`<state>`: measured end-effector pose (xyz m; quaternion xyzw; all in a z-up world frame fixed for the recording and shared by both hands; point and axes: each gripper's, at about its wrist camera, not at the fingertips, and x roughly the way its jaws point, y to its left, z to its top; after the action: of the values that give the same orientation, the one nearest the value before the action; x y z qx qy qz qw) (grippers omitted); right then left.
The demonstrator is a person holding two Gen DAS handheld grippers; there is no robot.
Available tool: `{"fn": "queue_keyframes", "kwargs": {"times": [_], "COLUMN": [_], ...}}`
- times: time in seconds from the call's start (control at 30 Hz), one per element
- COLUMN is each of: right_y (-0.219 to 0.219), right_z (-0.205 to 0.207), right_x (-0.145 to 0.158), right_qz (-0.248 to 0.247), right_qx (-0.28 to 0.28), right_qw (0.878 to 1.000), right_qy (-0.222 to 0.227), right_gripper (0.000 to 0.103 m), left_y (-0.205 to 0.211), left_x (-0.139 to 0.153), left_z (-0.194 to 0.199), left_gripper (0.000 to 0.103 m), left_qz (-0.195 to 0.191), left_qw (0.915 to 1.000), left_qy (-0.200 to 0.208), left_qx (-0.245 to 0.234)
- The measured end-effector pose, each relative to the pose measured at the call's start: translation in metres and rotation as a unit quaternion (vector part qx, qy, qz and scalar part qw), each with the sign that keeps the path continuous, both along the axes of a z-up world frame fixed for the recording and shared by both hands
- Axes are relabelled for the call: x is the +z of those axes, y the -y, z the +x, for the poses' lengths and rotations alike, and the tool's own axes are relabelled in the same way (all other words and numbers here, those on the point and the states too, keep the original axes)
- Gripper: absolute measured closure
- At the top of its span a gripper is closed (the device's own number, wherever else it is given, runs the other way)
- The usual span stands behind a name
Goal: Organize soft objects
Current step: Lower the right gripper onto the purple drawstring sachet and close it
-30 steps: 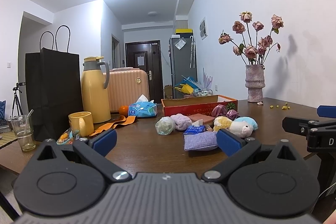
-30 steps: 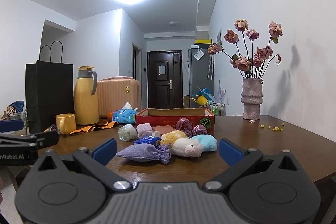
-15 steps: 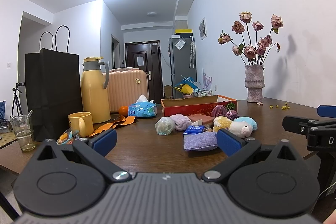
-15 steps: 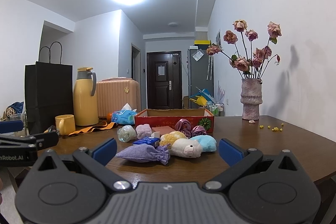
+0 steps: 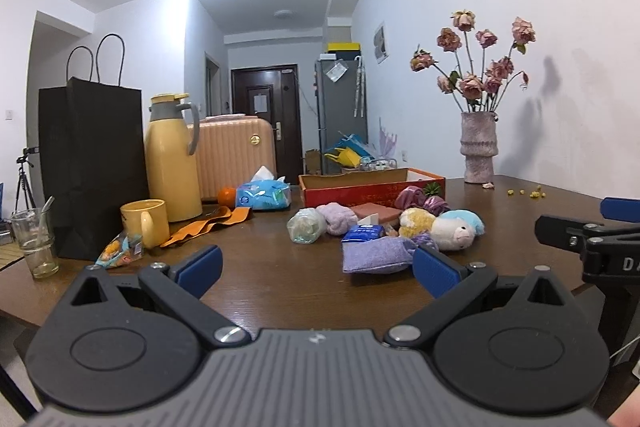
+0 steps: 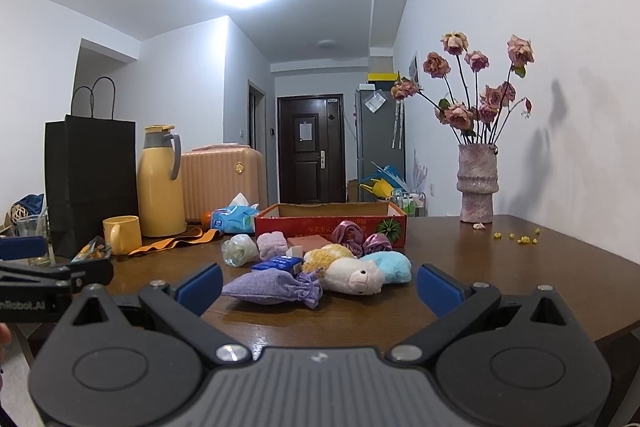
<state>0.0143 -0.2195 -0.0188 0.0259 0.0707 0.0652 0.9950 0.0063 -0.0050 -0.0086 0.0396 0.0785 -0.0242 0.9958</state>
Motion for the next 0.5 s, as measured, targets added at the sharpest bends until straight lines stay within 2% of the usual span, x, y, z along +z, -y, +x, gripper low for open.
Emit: {"fn": "queue_keyframes", "kwargs": {"times": [0.07,0.17,0.27,0.4,0.5], "right_y": [0.001,0.001,0.002,0.002,0.007], "right_z": [0.001,0.005,0.012,0.028,0.046], "right_x": [-0.002,-0.007,-0.012,-0.023,-0.029], "right_qz": [0.003,-0.002,-0.006,-0.021,0.002], "right_qx": [-0.002,-0.009,-0.012,-0.013,-0.004], "right_qw": [1.000,1.000,1.000,1.000,1.000], "right_qy": [0.002,0.004,0.004,-0.008,-0.023], "right_gripper": [0.000,0.000,0.000,0.000,0.000], "left_y": [0.001,0.006,0.004,-0.011,-0.018], "left_x": [0.000,-0.005,-0.010,-0.015,-0.018], "left_z": [0.000,0.006,0.014,0.035,0.059], "left_gripper": [0.000,0.000,0.000,0.000,0.000], "left_qz": [0.004,0.025,0.037,-0.010,-0.015], "left_qw": [1.0000,0.9990,0.9977,0.9991,0.9999], "left_qy": [0.008,0.023,0.044,0.033,0.002], "left_qx": [-0.002,0.029,0.035,0.024,0.008]}}
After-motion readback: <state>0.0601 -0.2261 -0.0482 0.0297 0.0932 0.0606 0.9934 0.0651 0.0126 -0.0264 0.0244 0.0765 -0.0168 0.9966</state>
